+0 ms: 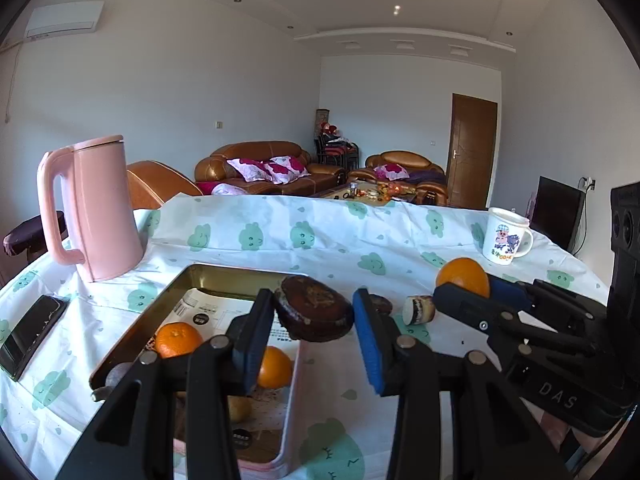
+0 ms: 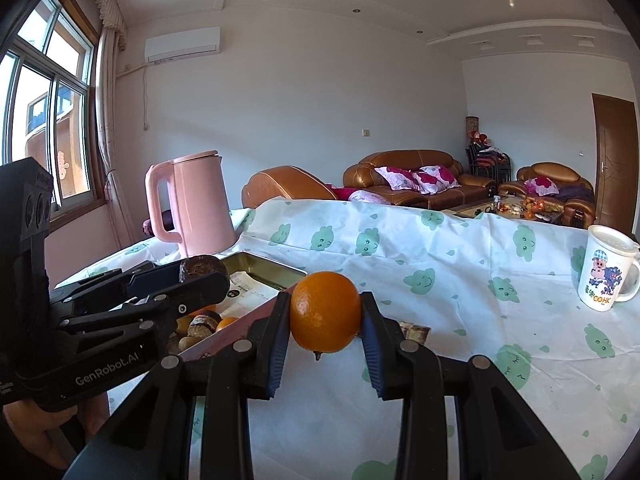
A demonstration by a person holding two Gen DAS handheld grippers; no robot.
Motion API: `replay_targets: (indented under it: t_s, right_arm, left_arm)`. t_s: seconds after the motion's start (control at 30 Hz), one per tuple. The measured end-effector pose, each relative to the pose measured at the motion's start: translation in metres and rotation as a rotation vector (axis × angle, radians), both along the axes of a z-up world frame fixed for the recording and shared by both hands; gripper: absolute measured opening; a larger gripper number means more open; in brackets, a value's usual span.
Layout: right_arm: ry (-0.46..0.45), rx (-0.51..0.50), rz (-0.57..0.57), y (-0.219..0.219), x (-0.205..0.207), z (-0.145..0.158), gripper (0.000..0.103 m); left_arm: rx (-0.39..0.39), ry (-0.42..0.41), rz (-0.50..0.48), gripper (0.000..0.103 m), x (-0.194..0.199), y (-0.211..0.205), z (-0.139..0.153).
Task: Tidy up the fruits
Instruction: 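Carry the brown fruit in the left gripper to the tin while the right carries the orange, then open the left gripper inside the tin while the right gripper releases the orange there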
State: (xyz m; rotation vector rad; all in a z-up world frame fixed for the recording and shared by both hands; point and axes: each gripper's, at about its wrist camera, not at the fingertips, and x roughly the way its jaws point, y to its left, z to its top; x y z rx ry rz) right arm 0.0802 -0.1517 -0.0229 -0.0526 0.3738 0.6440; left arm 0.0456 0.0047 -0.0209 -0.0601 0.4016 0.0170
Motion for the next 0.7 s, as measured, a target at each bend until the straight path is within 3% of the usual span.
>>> replay_targets:
  t_s: [0.33,0.7]
  right_arm:
    - [0.005,-0.041,0.119,0.051,-0.007,0.01,0.036]
    - [0.058,-0.121,0.204,0.101,-0.006,-0.008,0.036]
  left_arm:
    - [-0.009,0.049,0.064,0.042,-0.015,0.049,-0.001]
    - [-0.027,0.143,0.105,0.042,-0.012,0.079,-0.024]
